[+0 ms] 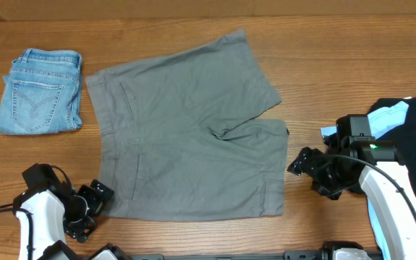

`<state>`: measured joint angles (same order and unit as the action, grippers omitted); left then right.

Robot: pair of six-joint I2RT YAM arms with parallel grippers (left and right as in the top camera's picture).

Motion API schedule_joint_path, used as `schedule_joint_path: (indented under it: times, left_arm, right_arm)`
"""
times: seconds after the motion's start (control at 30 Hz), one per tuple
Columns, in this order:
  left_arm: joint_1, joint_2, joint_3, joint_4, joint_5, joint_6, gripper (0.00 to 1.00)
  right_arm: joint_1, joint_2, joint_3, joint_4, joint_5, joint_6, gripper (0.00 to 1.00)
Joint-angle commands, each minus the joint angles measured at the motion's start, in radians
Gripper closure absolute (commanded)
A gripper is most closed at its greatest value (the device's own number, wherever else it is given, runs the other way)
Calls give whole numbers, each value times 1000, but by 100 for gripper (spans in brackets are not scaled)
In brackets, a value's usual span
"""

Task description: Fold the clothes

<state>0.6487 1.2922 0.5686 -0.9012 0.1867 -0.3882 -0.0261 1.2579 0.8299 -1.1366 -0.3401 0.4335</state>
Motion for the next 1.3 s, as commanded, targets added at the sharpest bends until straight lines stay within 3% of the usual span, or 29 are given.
schedule_joint_path:
  times: [0.0, 0.07, 0.17, 0.23, 0.27, 0.37, 0.63, 1.07, 1.27]
  left_arm:
    - [7, 4, -8, 32, -40, -55, 0]
    - [7, 4, -8, 52, -37, -96, 0]
    - [7, 4, -8, 64, -35, -115, 18]
    - [7, 4, -11, 58, -32, -114, 20]
    - [7, 4, -13, 52, -32, -114, 25]
    - [7, 4, -30, 58, -36, -114, 53]
    - [7, 4, -40, 61, -40, -113, 96]
    - [7, 3, 58, -7, 129, 23, 96]
    - [7, 3, 89, -28, 129, 39, 96]
  right_arm:
    - [0, -2, -5, 8, -2, 9, 19]
    - [0, -2, -5, 10, -2, 9, 19]
    - [0, -2, -5, 12, -2, 9, 19]
    - [0, -2, -5, 17, -2, 9, 18]
    - [0, -2, -5, 19, -2, 9, 19]
    - [0, -2, -5, 32, -2, 9, 19]
    - [0, -2, -5, 24, -2, 9, 18]
    - [0, 47, -16, -111, -26, 16, 18]
    - [14, 50, -155, -29, -120, 26, 28]
